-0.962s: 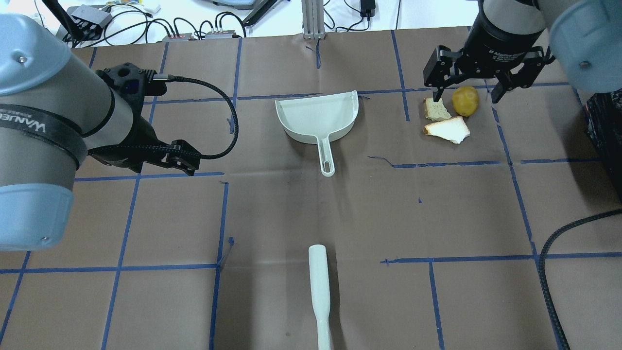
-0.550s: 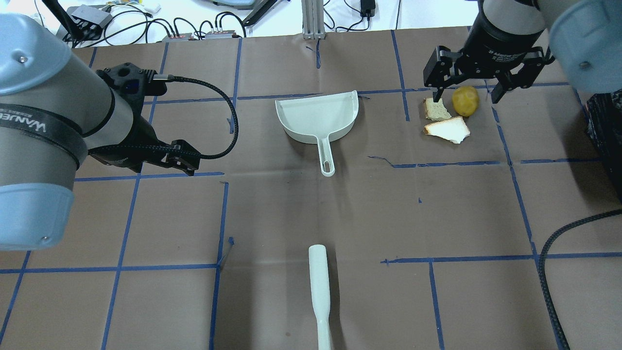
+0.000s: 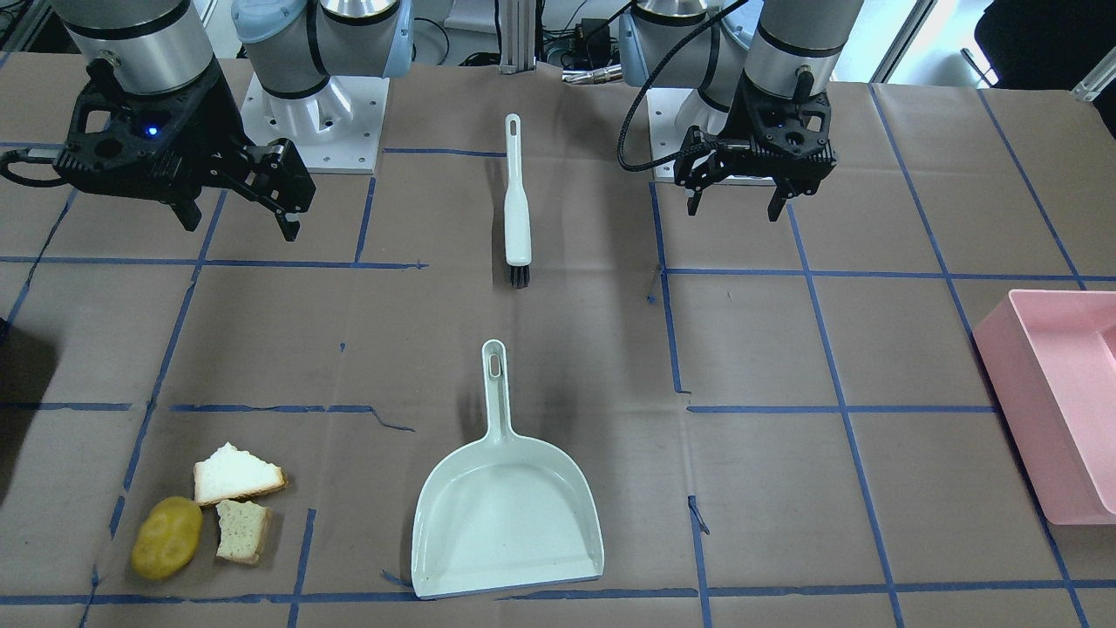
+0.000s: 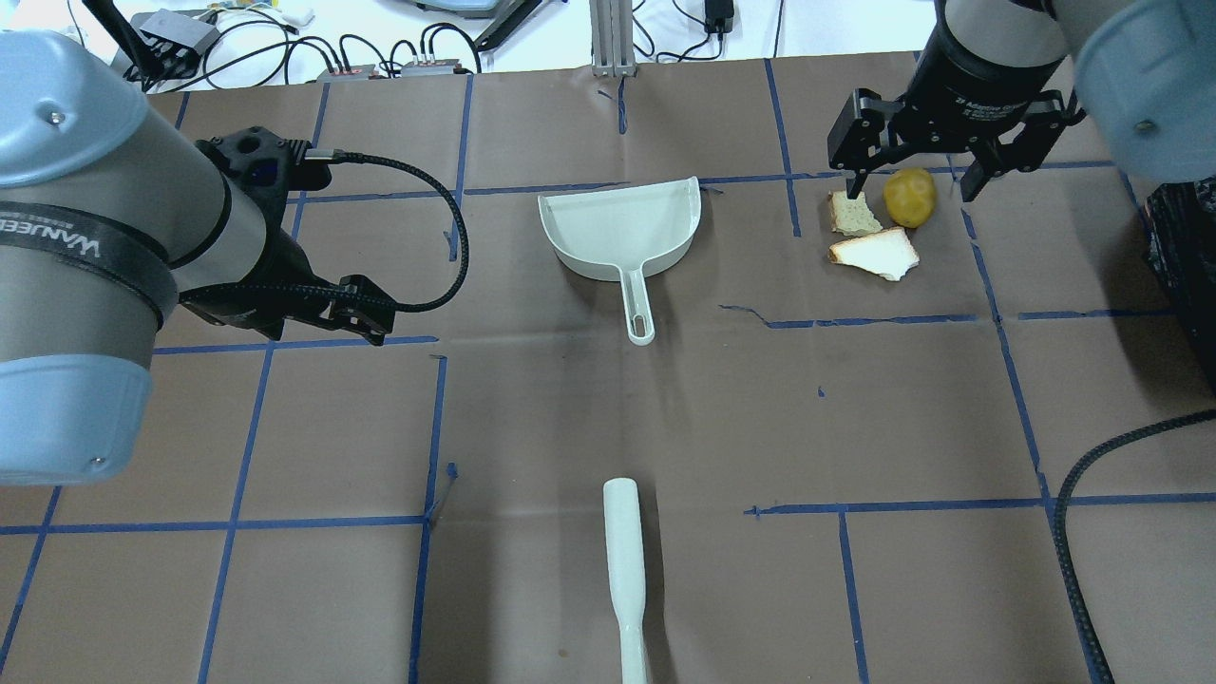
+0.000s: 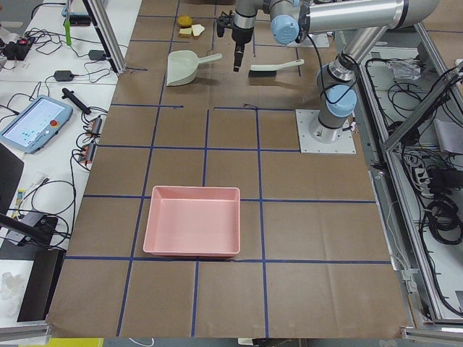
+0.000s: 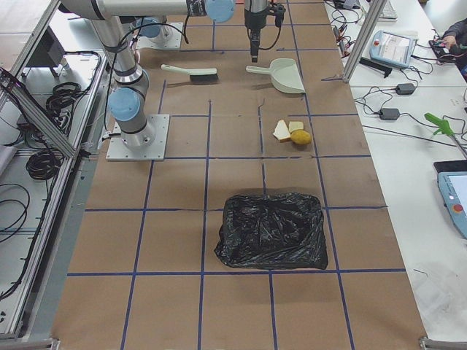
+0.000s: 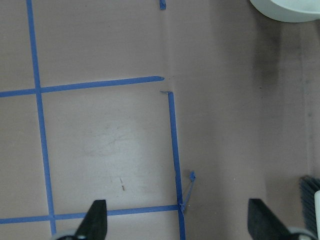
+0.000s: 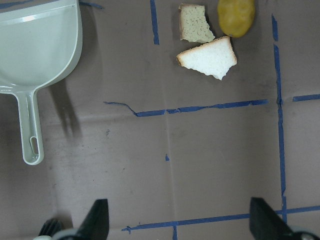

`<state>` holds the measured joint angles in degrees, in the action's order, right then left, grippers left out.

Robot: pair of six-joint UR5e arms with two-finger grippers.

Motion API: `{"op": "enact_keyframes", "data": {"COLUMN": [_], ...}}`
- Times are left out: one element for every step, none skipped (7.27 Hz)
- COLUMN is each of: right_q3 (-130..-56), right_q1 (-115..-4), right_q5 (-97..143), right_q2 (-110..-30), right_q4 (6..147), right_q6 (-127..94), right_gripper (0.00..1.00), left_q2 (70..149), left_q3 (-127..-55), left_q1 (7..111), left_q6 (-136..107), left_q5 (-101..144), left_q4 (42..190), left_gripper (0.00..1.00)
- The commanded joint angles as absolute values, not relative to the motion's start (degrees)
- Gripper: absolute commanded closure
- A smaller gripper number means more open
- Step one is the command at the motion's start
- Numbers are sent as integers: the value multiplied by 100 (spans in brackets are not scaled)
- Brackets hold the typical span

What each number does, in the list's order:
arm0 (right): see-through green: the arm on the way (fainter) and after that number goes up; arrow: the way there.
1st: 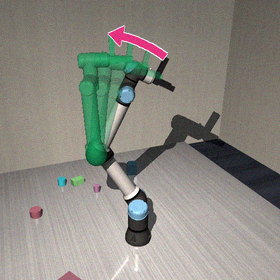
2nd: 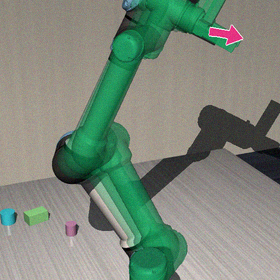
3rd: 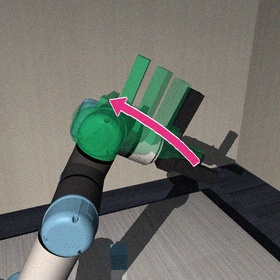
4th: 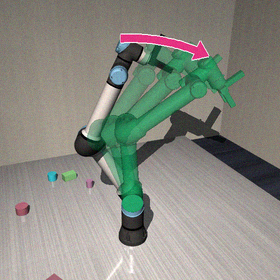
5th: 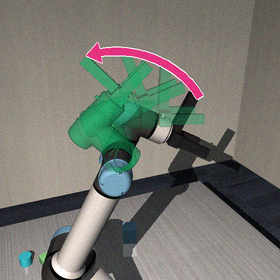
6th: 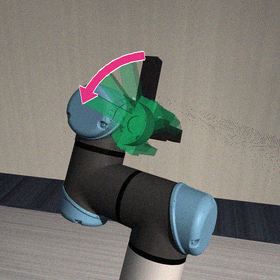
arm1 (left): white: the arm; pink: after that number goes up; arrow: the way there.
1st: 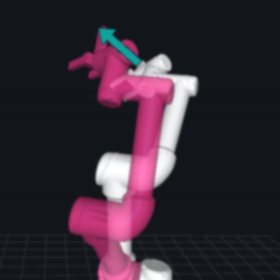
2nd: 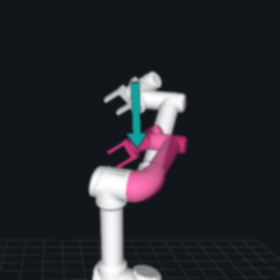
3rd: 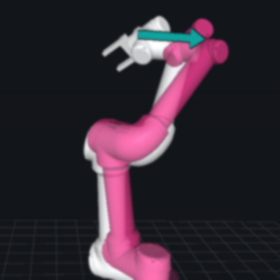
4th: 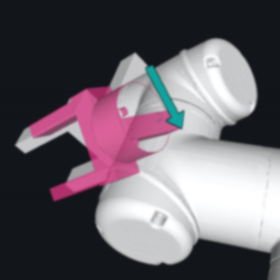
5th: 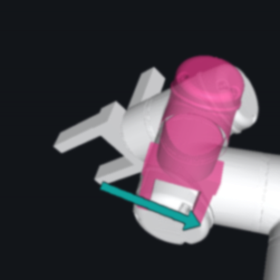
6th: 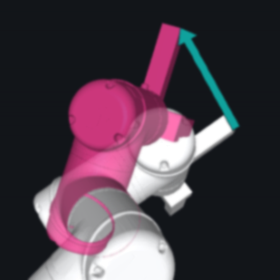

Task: Sweep and dump trash in nearest bin
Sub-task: 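Move the left gripper down over the white brush handle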

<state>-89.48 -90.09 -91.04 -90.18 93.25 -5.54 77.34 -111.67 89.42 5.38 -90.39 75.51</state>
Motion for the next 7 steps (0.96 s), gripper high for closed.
{"op": "enact_keyframes", "data": {"right_q3": [-8947,-8947,-8947,-8947,-8947,-8947,-8939], "right_q1": [-9009,-9009,-9009,-9009,-9000,-9009,-9009], "right_q5": [-9105,-9097,-9097,-9105,-9097,-9105,-9105], "right_q2": [-9018,-9009,-9009,-9009,-9009,-9009,-9009], "right_q4": [9325,9325,9325,9325,9325,9325,9325], "right_q6": [-554,-545,-554,-554,-545,-554,-545], "right_gripper": [0,0,0,0,0,0,0], "left_q2": [7708,7725,7708,7665,7647,7655,7655], "left_q3": [-11267,-11285,-11363,-11477,-11522,-11531,-11540], "left_q1": [9000,9044,9218,9585,9919,10184,10535], "left_q6": [449,57,-139,-184,-750,-1443,-1607], "left_q5": [-9009,-9000,-8922,-8930,-8930,-8930,-8947], "left_q4": [7541,7550,7550,7541,7541,7558,7602], "left_gripper": [0,0,0,0,0,0,0]}}
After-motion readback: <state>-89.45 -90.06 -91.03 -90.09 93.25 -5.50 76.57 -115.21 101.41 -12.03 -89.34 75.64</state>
